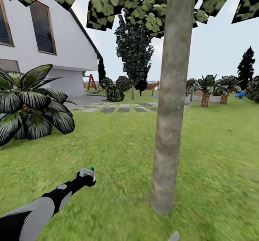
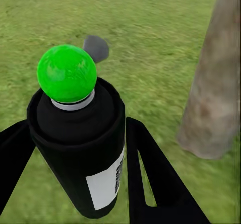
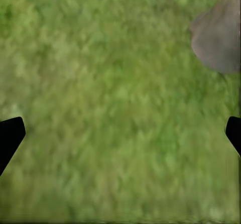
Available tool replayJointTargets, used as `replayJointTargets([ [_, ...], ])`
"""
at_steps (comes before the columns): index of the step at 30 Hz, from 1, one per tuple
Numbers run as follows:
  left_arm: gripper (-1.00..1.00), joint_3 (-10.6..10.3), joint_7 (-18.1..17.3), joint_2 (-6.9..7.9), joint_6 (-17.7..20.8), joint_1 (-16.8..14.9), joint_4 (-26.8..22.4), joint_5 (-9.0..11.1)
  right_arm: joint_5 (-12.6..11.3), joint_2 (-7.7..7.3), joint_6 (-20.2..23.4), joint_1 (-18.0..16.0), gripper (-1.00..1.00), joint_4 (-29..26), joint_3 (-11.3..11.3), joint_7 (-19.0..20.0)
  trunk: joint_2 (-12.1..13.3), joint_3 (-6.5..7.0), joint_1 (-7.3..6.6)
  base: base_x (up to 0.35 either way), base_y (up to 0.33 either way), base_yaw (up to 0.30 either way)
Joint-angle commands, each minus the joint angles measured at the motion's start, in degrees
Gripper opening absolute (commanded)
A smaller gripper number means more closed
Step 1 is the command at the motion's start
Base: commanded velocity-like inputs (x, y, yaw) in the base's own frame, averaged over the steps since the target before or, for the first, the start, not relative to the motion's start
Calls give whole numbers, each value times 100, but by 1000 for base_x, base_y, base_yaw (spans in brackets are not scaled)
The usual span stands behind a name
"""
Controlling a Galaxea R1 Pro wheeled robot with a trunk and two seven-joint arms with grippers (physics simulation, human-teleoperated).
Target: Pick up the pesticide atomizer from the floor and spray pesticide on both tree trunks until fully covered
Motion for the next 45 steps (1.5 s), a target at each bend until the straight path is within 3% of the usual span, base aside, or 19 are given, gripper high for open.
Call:
replayJointTargets([
  [1, -100, 5, 5, 0, -2, 0, -1, 1, -1, 1, 0, 0, 100, 0, 0, 0, 0, -2, 0, 1, 26, -300],
  [45, -100, 5, -3, 0, 4, 1, -5, 1, 2, 4, 0, 0, 100, 0, 0, 0, 0, -18, 0, 135, 270, -300],
])
